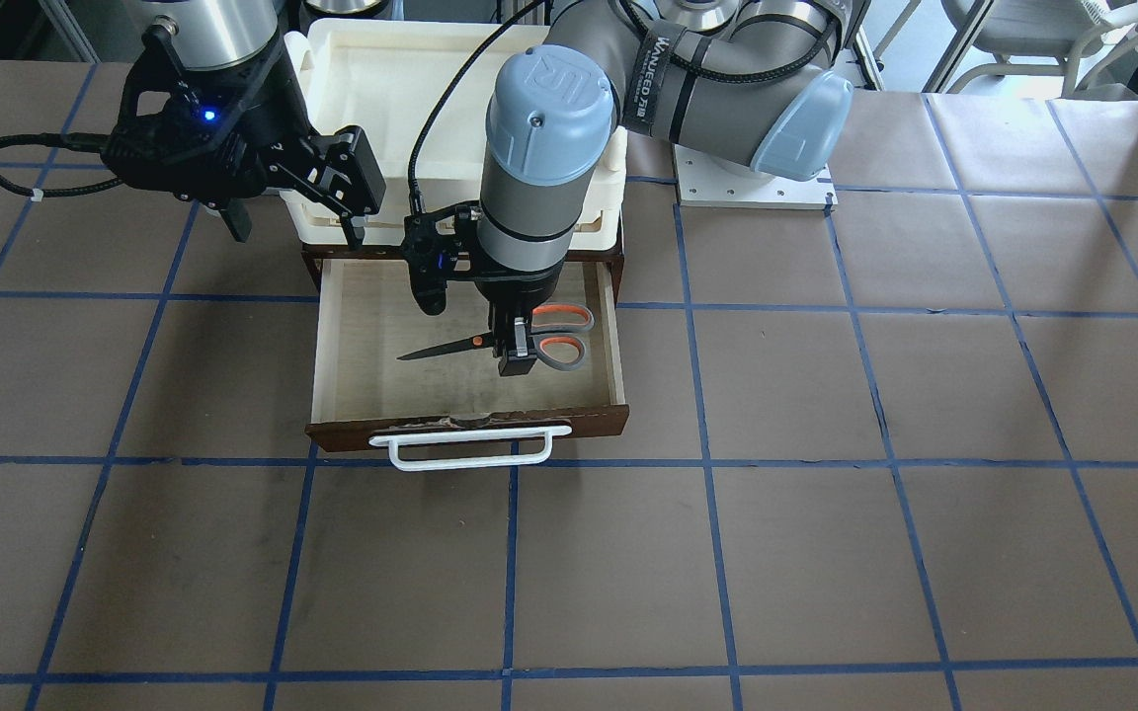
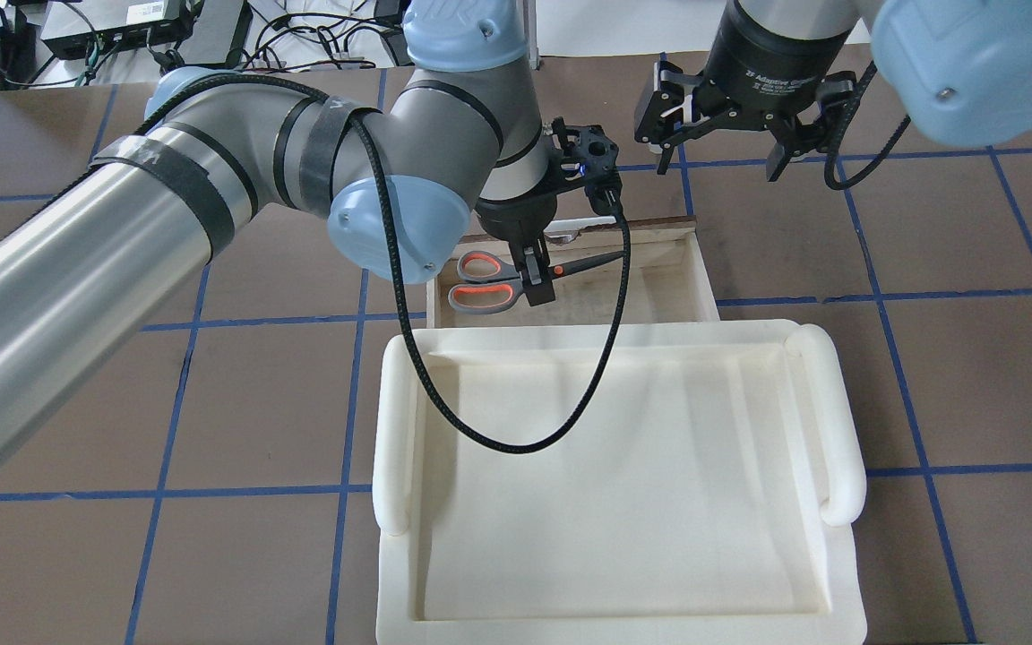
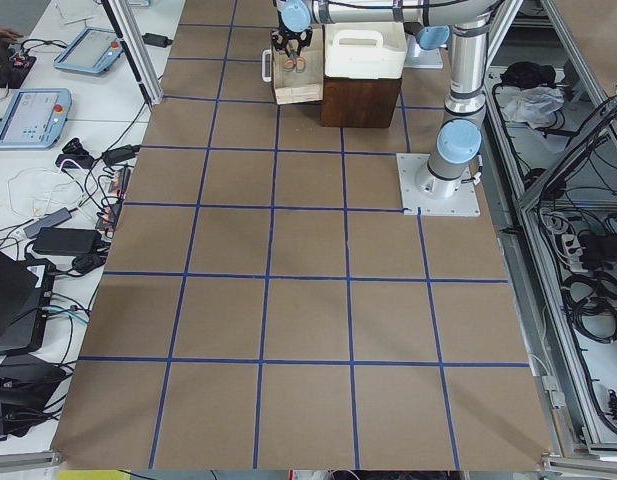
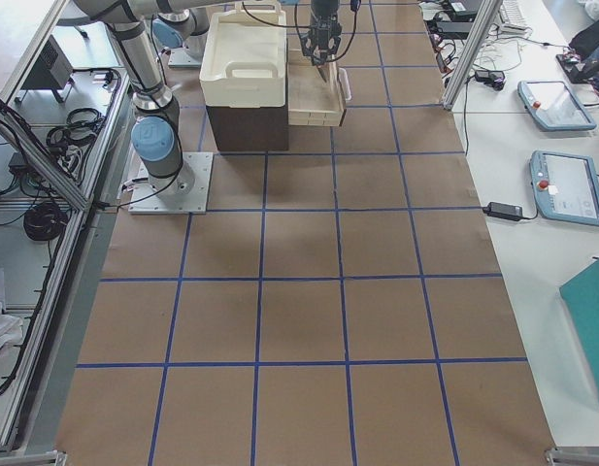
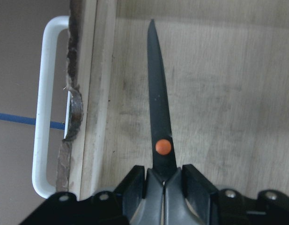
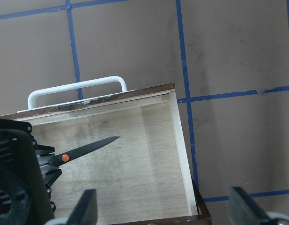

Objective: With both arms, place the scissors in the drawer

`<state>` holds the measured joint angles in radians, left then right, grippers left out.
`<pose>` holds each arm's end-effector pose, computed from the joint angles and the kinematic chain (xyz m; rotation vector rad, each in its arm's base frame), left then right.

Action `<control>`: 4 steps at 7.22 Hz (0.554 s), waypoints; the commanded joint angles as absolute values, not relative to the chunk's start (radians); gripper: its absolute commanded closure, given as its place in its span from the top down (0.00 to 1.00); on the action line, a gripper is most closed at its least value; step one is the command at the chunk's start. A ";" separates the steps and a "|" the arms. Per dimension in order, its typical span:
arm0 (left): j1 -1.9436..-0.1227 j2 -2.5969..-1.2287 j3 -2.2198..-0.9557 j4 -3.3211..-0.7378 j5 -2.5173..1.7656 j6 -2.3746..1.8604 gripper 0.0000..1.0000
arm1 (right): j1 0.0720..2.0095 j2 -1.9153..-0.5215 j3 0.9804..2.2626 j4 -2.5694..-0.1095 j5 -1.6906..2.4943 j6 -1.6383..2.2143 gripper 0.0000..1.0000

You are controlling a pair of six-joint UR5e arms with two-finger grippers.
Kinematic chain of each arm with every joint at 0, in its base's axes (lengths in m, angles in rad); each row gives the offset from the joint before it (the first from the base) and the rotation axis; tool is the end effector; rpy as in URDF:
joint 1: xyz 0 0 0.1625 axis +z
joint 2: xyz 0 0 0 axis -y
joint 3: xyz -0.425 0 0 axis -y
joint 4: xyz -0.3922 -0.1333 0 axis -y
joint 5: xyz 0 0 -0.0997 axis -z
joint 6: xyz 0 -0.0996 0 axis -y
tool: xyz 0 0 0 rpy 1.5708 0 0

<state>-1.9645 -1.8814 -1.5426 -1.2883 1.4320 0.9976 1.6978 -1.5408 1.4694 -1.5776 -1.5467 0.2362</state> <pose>-0.3684 -0.5035 0.3592 -1.9281 -2.3094 0.0623 0.1993 -0.4898 0.5238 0.1678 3.0972 -0.1126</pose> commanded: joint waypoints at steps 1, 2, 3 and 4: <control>-1.973 -1.891 -1.545 -1.289 1.433 0.999 0.04 | 1.698 -1.539 1.471 -1.577 -1.545 0.236 1.00; -1.989 -1.910 -1.548 -1.287 1.434 0.994 0.04 | 1.698 -1.539 1.471 -1.575 -1.545 0.235 1.00; -1.993 -1.913 -1.546 -1.285 1.433 0.999 0.04 | 1.698 -1.539 1.471 -1.575 -1.545 0.235 1.00; -1.993 -1.922 -1.548 -1.285 1.433 1.000 0.04 | 1.698 -1.539 1.471 -1.575 -1.545 0.230 1.00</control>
